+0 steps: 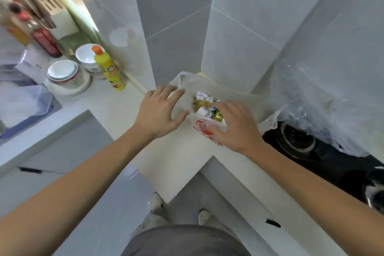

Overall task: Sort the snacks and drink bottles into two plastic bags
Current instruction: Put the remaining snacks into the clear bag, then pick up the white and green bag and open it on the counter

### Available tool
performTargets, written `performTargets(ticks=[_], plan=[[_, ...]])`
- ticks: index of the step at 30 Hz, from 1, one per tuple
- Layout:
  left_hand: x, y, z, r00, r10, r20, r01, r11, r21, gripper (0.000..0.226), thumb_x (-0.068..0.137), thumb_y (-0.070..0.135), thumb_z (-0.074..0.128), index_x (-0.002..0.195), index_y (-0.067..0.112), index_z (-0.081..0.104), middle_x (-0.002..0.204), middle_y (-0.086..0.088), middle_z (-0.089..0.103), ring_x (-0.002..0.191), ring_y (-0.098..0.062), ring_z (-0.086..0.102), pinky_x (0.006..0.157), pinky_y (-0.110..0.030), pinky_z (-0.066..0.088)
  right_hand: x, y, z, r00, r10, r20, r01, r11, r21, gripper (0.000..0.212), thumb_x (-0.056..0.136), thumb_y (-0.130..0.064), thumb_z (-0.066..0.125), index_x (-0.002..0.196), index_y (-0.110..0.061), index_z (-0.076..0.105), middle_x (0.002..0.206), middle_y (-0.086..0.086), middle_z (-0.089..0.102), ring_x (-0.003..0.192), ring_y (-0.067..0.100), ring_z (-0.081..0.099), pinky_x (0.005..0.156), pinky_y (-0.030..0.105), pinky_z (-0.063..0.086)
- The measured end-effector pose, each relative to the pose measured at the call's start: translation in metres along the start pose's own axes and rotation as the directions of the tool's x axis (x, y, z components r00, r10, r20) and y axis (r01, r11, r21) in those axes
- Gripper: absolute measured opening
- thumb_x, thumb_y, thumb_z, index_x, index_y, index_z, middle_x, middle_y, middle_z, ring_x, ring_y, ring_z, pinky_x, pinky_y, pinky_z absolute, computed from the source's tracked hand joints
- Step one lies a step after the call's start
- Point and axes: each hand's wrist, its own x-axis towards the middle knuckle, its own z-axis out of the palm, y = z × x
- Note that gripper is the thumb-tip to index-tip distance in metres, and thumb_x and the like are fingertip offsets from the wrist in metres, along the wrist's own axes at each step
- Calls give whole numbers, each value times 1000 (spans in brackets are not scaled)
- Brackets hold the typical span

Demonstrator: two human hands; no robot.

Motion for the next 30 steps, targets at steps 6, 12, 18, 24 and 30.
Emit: performTargets(ticks=[6,12,18,24,30], plan=[[-124,24,-11,921,-389,-3,389,920,56,66,98,63,46,154,28,41,154,-4,48,139,-27,44,104,-45,41,-5,-69,43,961,-248,124,222,956,193,88,89,-74,50,159,-26,30,160,1,38,145,26,36,117,46,34],[-288,65,-31,659,-751,-23,750,656,83,69,98,64,41,157,30,35,154,-2,45,138,-25,45,104,-45,43,-63,-157,78,816,-513,265,420,843,337,88,89,-72,52,160,-28,28,163,1,33,148,23,31,119,42,29],[-451,112,-49,312,-941,-132,950,308,48,73,95,66,40,158,28,34,155,-3,44,141,-25,42,106,-45,42,-145,-262,108,579,-734,355,578,677,457,87,90,-69,55,161,-29,26,165,-1,30,150,22,26,121,45,26],[-603,177,-42,-30,-982,-184,997,-17,-71,73,94,63,44,156,25,38,151,-3,47,139,-24,44,108,-46,40,-253,-366,146,345,-851,397,672,519,529,87,89,-70,54,160,-26,30,161,1,35,147,25,32,118,46,30],[-739,218,-17,-254,-954,-161,959,-226,-169,66,95,56,53,150,23,41,144,-1,51,131,-25,48,101,-44,44,-364,-449,191,149,-878,454,734,406,545,87,88,-73,46,157,-22,34,157,3,38,141,26,37,112,46,38]])
